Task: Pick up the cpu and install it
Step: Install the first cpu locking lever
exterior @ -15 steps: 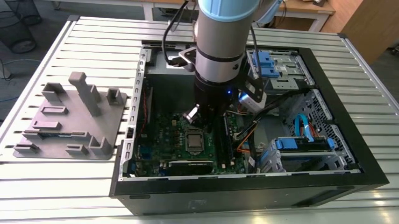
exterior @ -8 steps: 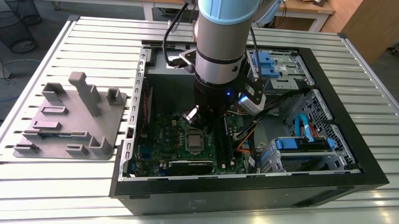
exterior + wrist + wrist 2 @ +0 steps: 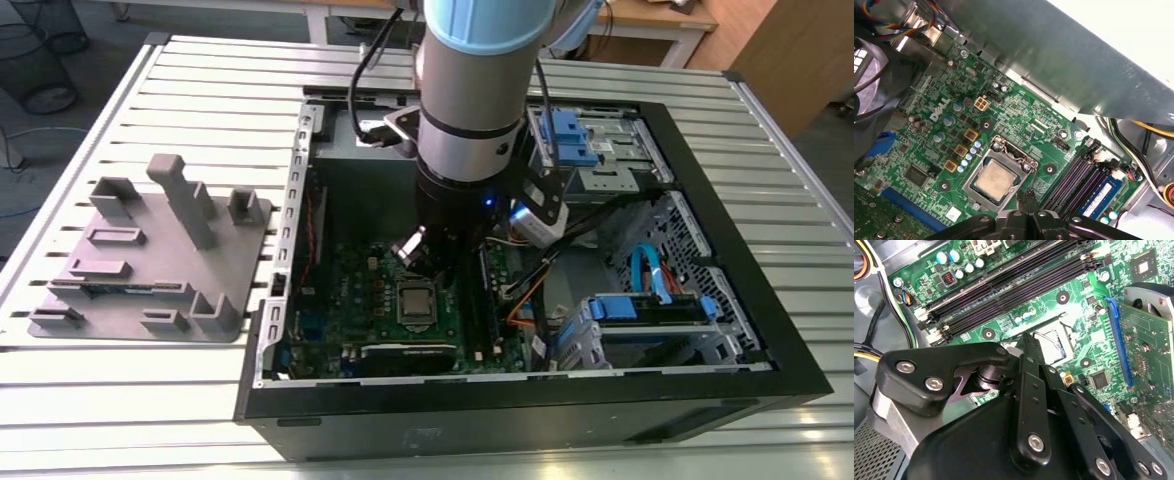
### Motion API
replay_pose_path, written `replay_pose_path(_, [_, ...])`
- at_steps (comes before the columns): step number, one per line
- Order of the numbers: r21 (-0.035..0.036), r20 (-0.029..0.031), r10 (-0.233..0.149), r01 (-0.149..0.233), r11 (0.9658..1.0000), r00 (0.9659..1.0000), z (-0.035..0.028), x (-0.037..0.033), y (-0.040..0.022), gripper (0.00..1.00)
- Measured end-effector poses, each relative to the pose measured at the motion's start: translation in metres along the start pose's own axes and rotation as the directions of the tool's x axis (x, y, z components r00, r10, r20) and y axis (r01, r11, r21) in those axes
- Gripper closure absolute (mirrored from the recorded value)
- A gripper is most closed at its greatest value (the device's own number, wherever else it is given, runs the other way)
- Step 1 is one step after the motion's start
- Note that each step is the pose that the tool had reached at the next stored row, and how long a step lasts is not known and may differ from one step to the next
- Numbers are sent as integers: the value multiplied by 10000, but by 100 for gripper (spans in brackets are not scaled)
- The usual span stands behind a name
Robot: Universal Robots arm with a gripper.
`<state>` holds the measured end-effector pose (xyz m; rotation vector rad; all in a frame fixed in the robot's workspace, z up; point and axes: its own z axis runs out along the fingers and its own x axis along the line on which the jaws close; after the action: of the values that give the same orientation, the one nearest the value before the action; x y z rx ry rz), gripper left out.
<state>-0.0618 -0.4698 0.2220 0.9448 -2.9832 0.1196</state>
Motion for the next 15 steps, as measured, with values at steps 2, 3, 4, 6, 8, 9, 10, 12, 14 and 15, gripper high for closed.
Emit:
replay_pose_path(2, [0,-1,0,0,10000,10000,17,0,1,89])
replay_pose_path(3, [1,-1,0,0,10000,10000,25,0,2,89])
replay_pose_path(4, [0,0,0,0,10000,10000,34,-1,2,89])
replay_pose_path(6, [0,0,0,0,10000,10000,48,-1,3,89])
replay_pose_path(8, [0,0,1,-1,10000,10000,63,-1,4,89])
replay_pose_path(9, [1,-1,1,-1,10000,10000,71,-1,4,89])
replay_pose_path(10, [1,-1,2,-2,10000,10000,81,-1,5,89])
replay_pose_path(12, [3,-3,4,-4,10000,10000,104,-1,6,89])
replay_pose_path(14, [4,-5,14,-14,10000,10000,132,0,6,89])
replay_pose_path(15, [4,-5,21,-21,10000,10000,146,0,6,89])
